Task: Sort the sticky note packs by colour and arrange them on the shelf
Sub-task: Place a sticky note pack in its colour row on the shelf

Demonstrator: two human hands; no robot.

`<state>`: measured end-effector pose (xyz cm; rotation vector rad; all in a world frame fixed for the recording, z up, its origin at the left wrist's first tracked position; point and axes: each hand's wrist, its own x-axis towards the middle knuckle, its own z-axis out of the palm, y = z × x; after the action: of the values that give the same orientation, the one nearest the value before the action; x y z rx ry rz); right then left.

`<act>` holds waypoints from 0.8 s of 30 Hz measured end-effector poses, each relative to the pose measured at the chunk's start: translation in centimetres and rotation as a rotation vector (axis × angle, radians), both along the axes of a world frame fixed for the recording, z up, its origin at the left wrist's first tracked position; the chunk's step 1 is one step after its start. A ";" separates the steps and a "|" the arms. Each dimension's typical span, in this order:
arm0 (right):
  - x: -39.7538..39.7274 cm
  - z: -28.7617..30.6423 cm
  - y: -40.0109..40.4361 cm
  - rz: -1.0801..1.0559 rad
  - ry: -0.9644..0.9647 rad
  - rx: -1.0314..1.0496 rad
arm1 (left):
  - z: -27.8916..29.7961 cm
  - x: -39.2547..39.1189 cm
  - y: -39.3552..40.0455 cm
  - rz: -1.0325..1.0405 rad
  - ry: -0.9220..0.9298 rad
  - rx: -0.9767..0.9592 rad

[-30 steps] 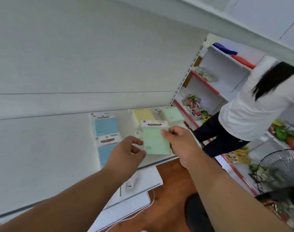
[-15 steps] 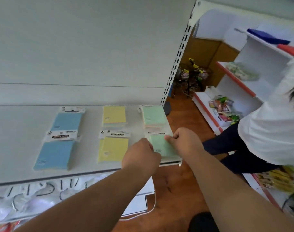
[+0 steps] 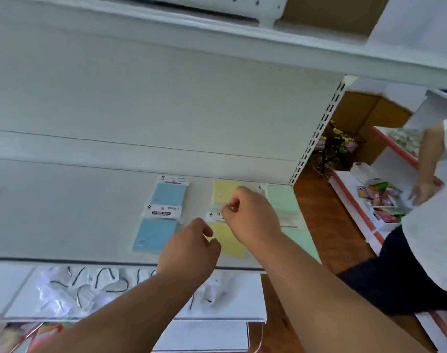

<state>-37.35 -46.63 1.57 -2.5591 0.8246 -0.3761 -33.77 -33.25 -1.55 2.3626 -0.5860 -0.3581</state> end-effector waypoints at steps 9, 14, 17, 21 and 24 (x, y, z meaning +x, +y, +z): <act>18.1 -1.1 20.7 0.229 -0.063 0.092 | -0.9 17.3 22.2 0.347 -0.070 -0.008; 27.3 -3.5 31.9 0.415 0.000 0.220 | -1.2 25.1 34.2 0.568 0.009 0.009; 31.4 -5.0 35.6 0.435 0.107 0.260 | -1.6 27.8 37.5 0.542 0.017 0.039; 35.1 -6.4 37.9 0.347 0.244 0.302 | -1.7 31.1 38.3 0.522 0.063 0.048; 36.3 -6.7 38.6 0.411 0.326 0.229 | -1.8 32.4 37.9 0.471 0.113 0.129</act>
<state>-1.06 -8.00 -5.14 -2.5166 0.3933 0.2531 -1.40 4.63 -3.32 2.4895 0.0545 -0.3169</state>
